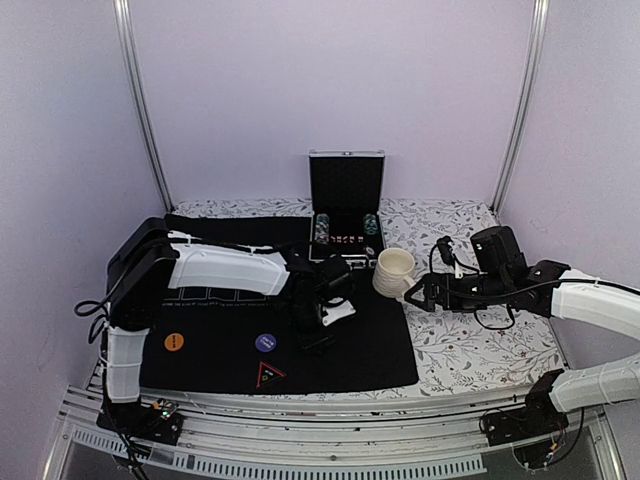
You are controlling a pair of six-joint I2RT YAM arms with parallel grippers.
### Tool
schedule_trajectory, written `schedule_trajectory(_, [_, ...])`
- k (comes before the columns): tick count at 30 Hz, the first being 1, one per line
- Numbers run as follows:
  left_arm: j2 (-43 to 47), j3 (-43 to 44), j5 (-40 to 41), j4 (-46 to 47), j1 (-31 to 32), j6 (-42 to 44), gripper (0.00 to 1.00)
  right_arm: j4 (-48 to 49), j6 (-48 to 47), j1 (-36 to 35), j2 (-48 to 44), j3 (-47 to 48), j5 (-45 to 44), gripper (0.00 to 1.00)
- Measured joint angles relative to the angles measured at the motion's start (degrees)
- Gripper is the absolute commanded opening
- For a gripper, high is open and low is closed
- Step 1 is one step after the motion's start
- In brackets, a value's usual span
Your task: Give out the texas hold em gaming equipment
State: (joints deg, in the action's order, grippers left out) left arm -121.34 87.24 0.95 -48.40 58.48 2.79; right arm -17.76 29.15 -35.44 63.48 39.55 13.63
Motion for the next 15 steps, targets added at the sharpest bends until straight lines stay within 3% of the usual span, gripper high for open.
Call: schedule_trajectory(15, [1.1, -1.2, 1.5, -0.6, 0.0, -0.9, 0.59, 0.0, 0.0, 0.0, -0.1, 0.0, 0.0, 0.99])
